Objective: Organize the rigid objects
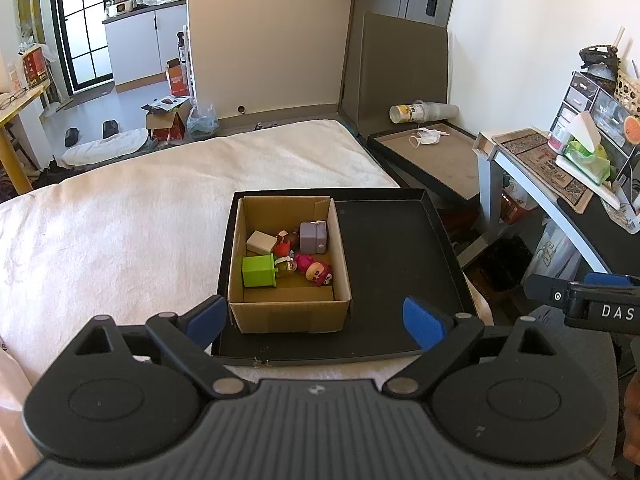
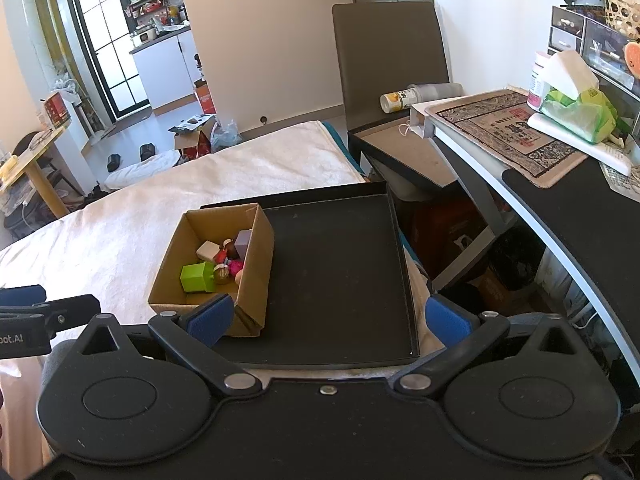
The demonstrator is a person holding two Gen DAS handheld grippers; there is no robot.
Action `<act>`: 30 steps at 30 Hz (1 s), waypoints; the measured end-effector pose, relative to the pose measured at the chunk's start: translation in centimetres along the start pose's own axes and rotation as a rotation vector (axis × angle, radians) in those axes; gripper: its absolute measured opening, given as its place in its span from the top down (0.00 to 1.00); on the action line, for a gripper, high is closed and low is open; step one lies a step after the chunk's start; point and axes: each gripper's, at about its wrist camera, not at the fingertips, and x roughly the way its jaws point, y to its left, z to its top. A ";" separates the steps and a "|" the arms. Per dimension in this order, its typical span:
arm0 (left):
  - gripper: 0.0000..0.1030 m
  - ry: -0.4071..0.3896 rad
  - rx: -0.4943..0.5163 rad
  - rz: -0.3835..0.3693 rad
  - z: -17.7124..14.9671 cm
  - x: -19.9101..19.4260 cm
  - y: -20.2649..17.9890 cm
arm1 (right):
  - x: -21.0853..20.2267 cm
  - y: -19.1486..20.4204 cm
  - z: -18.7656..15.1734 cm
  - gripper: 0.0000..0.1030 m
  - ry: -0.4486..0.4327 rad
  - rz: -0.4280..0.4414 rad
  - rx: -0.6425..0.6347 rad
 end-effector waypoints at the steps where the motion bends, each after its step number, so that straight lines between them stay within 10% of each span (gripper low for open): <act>1: 0.08 -0.001 0.001 0.001 0.0 0.0 0.0 | 0.0 0.0 0.0 0.00 -0.001 -0.001 -0.001; 30: 0.08 0.013 0.002 -0.010 0.1 0.1 0.0 | 0.8 0.7 -0.6 0.00 0.034 -0.024 -0.031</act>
